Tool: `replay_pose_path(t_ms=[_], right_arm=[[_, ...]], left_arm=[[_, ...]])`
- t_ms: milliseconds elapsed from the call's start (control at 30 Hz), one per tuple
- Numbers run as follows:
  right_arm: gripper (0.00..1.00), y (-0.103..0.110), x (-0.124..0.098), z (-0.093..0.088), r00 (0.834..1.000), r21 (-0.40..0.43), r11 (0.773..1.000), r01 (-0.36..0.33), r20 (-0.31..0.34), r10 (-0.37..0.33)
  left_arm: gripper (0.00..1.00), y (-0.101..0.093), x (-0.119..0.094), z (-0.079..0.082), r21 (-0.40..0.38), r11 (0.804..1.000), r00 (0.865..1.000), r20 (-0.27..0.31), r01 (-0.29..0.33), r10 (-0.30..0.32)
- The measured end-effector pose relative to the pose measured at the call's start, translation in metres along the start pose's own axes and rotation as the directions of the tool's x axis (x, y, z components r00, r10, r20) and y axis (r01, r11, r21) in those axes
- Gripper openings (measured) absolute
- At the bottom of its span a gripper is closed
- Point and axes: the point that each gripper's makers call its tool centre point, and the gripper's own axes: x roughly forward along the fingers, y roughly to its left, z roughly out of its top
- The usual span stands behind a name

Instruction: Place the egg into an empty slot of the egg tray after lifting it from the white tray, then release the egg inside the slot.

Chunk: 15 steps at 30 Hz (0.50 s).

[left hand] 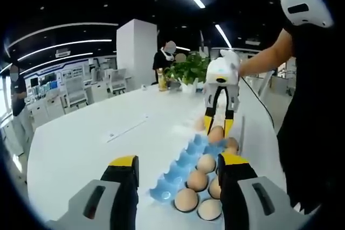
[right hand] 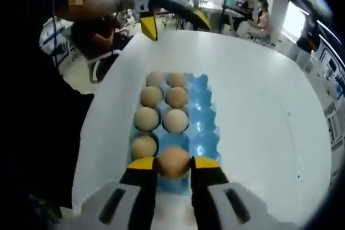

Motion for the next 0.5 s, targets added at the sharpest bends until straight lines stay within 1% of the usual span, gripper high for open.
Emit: replay_pose_path(t_ms=[167,500], right_arm=[[0.24,0.000,0.012,0.003,1.000,-0.003,1.000,-0.019,-0.001,0.019],[0.24,-0.002,0.022,0.002,0.999,0.003,0.999,-0.040,-0.010,0.040]], left_arm=[[0.59,-0.002,0.000,0.000,-0.003,1.000,1.000,-0.001,0.004,-0.004],[0.59,0.000,-0.003,-0.001,-0.008,1.000,1.000,-0.002,-0.005,0.005]])
